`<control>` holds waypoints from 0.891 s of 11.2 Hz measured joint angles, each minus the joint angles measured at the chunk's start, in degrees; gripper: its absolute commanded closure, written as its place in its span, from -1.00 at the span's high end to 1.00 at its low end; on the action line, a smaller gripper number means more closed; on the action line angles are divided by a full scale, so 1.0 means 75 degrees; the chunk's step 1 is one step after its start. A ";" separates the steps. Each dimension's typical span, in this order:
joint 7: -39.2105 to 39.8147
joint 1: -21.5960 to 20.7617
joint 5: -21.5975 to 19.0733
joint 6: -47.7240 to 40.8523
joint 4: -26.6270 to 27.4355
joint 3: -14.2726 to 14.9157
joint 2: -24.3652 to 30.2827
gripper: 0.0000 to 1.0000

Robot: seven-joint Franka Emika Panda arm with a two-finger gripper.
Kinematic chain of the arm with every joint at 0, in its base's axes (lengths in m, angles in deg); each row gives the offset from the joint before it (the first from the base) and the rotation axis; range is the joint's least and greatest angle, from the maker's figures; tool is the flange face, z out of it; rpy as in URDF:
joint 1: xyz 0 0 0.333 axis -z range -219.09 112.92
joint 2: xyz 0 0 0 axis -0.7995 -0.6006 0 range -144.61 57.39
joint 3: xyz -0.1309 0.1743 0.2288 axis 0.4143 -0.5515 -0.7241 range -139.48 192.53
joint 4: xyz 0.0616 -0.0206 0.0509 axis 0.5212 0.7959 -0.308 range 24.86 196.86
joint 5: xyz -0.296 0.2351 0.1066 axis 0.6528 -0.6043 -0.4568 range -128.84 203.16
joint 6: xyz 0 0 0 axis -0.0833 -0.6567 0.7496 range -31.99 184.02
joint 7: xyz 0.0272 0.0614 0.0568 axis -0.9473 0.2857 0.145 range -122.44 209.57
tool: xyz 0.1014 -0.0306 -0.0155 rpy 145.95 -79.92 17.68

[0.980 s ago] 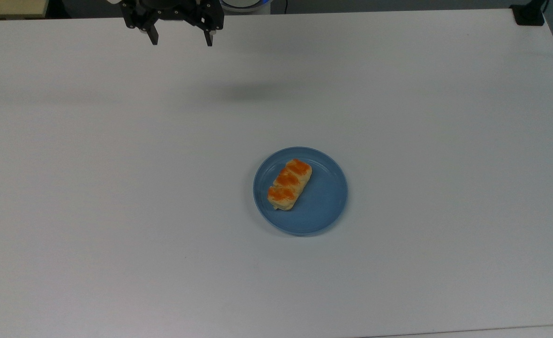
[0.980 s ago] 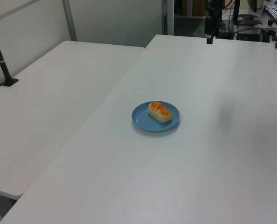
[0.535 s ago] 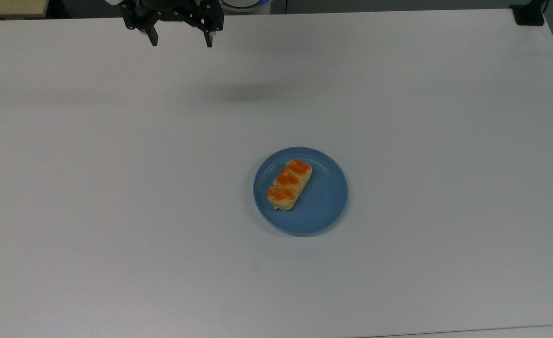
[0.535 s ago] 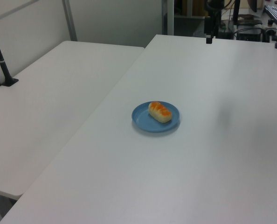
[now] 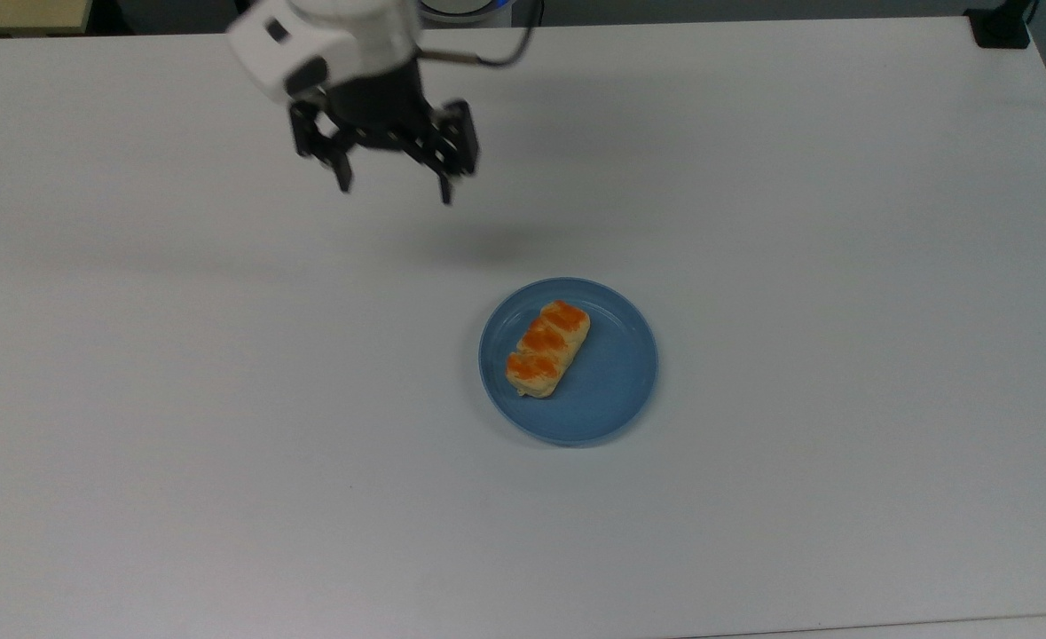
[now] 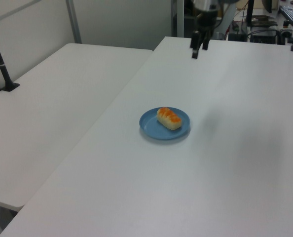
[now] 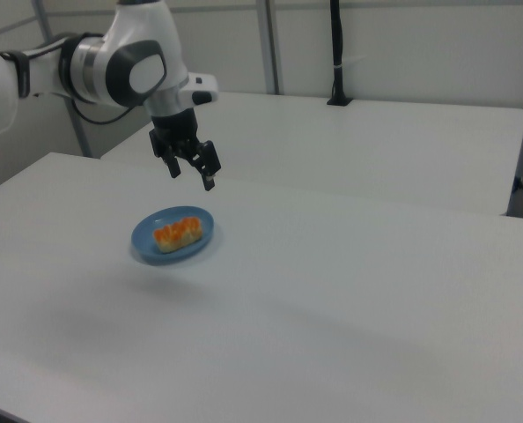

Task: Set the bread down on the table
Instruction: 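Lower the open gripper onto the bread roll on the blue plate, then close the gripper on the bread roll and lift it off the plate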

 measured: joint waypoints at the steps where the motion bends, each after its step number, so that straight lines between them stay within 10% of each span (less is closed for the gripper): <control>1: -0.0365 -0.0284 0.0000 0.0369 -0.0017 -0.0014 -0.0333 1.00; 8: -0.3123 -0.1565 0.0113 0.2489 -0.0060 -0.0028 -0.2443 0.92; 10: -0.3171 -0.1590 0.0201 0.2665 -0.0098 -0.0022 -0.2717 0.12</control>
